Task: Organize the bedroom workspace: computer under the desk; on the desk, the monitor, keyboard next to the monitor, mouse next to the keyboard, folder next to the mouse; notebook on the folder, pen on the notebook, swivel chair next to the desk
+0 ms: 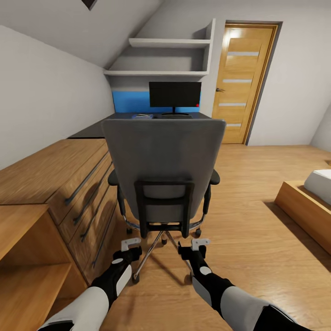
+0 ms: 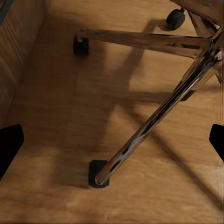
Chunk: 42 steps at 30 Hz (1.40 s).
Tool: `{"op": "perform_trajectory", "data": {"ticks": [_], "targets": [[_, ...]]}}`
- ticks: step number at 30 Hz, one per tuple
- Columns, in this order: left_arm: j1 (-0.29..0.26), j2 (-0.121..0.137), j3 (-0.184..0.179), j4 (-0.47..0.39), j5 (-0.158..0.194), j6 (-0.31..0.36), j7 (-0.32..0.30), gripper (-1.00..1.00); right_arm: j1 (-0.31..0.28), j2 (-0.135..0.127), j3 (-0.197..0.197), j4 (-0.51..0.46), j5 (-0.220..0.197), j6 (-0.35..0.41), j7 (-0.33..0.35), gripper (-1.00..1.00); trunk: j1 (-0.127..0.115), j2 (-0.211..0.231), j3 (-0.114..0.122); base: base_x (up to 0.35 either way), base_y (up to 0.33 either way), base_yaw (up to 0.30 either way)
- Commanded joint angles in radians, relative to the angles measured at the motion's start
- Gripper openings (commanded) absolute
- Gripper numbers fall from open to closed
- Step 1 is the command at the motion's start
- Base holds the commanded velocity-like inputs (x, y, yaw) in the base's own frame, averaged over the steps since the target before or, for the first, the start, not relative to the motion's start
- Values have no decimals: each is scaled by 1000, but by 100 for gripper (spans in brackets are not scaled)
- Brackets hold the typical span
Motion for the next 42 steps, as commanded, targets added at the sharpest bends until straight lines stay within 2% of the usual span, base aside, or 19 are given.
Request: {"op": "perform_trajectory", "data": {"ticks": [1, 5, 10, 33, 42], "targets": [[0, -1, 4, -1, -2, -7, 0, 100, 0, 0, 9, 0, -6, -3, -1, 100, 0, 0, -1, 0, 0, 0], [0, -1, 4, 1, -3, -49, -4, 100, 4, 0, 9, 0, -6, -3, 17, 100, 0, 0, -1, 0, 0, 0], [0, -1, 3, 3, -4, -63, -5, 100, 5, 0, 8, 0, -6, -3, 22, 100, 0, 0, -1, 0, 0, 0], [0, -1, -6, 7, -5, -66, -6, 100, 5, 0, 7, -1, -4, -3, 24, 100, 0, 0, 4, 132, 0, -36], [0, -1, -6, 7, -6, -67, -5, 100, 5, -1, 7, -1, -3, -3, 24, 100, 0, 0, 4, 289, 0, 0]]}}
